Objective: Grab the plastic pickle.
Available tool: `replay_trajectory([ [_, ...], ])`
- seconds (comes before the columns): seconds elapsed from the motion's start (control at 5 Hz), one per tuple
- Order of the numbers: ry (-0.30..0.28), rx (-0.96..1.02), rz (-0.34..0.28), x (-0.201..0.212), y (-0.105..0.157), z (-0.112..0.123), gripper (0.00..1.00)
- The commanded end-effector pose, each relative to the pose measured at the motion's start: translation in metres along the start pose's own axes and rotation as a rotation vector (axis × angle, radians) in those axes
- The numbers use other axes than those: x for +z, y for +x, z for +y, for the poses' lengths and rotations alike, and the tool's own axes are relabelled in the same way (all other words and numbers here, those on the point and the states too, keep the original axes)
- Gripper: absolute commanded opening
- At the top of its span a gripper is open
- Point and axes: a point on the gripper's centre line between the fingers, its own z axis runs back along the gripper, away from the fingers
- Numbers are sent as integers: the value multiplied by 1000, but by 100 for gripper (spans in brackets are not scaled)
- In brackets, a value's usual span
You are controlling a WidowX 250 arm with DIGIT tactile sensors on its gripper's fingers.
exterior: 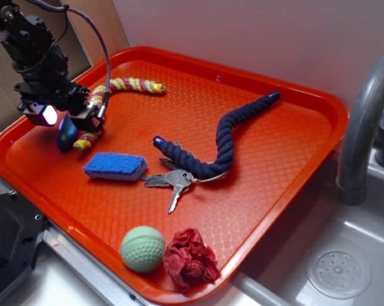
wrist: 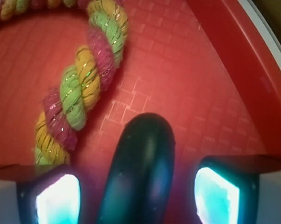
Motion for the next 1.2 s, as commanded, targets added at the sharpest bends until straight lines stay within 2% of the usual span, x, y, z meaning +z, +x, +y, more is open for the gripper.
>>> replay_trajectory([
  [0.0,23,10,27,-14,-6,6,100],
  [0.2,11,6,11,-8,-8,4,100],
  [0.6,44,18,60,-28,0,2,100],
  [0.8,68,37,85,-34,1,2,0],
  [1.0,67,36,75,-33,0,2,0],
])
